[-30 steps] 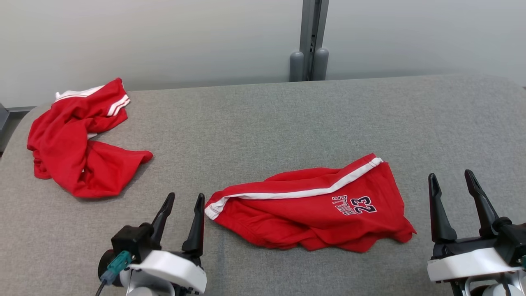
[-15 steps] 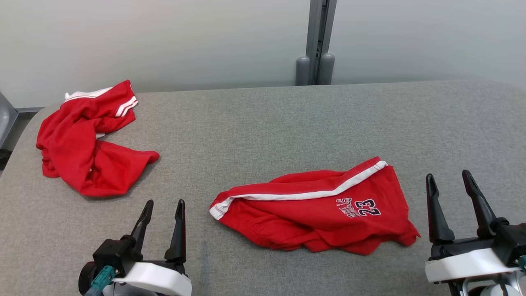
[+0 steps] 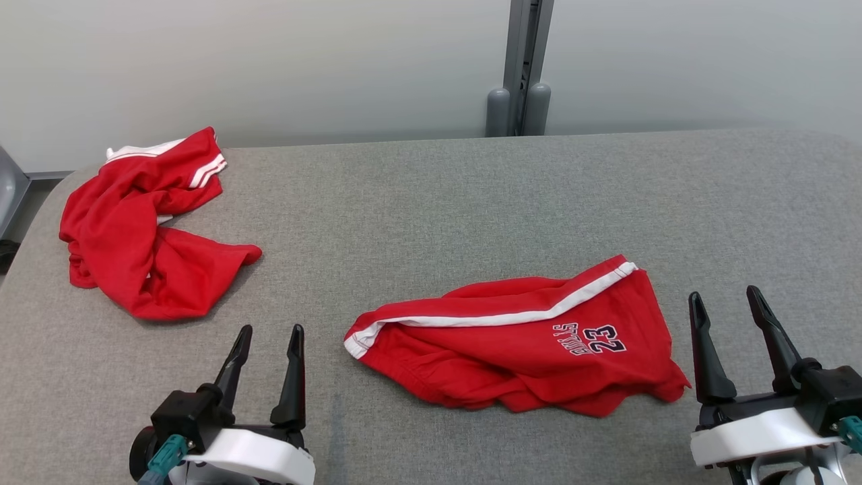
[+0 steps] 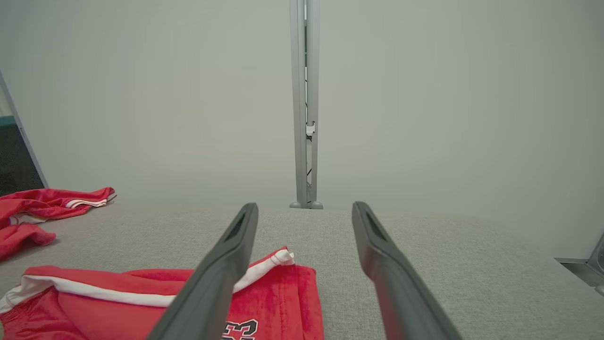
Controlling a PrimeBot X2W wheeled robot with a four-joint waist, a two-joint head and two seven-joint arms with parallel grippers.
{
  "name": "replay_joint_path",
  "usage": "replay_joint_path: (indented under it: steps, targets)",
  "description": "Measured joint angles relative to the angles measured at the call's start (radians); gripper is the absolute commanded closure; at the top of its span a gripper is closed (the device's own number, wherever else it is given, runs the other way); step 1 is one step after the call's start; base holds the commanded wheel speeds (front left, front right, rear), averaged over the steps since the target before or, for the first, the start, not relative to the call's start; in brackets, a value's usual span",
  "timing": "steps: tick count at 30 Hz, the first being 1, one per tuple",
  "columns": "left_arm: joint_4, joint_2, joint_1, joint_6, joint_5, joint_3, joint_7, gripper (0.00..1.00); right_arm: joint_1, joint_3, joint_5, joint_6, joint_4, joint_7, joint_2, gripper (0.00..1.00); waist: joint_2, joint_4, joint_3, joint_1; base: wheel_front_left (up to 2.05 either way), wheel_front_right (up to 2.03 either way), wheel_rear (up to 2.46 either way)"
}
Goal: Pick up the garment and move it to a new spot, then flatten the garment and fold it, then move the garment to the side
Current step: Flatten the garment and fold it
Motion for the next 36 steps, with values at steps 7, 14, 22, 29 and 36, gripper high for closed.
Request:
replay_joint_path:
  steps: [7,14,22,29,36]
  targets:
    - [0.000,0.000,0.000,0.004,-0.006,-0.006,0.000,0.00,-0.006,0.001,0.001,0.000,0.007,0.000,0.000,0.00,0.0000,0.000,0.004,0.0000,0.00,0.00,0.00]
    - [0.128,-0.001,-0.007,-0.024,-0.060,-0.087,0.007,0.00,-0.009,0.005,0.001,0.000,0.014,0.000,0.000,0.00,0.0000,-0.001,0.008,0.0000,0.00,0.00,0.00]
    - [0.250,-0.001,-0.093,-0.031,-0.204,-0.190,0.100,0.00,-0.012,0.020,0.001,0.000,0.020,0.000,0.000,0.00,0.0000,-0.012,0.014,0.0000,0.00,0.00,0.00]
    - [0.323,-0.001,-0.151,0.000,-0.356,-0.221,0.119,0.00,-0.016,0.028,0.001,0.000,0.022,0.000,0.000,0.00,0.0000,-0.045,0.020,0.0000,0.00,0.00,0.00]
    - [0.385,-0.001,-0.192,0.004,-0.506,-0.249,0.114,0.00,-0.015,0.032,0.001,0.000,0.023,0.000,0.000,0.00,0.0000,-0.070,0.027,0.0000,0.00,0.00,0.00]
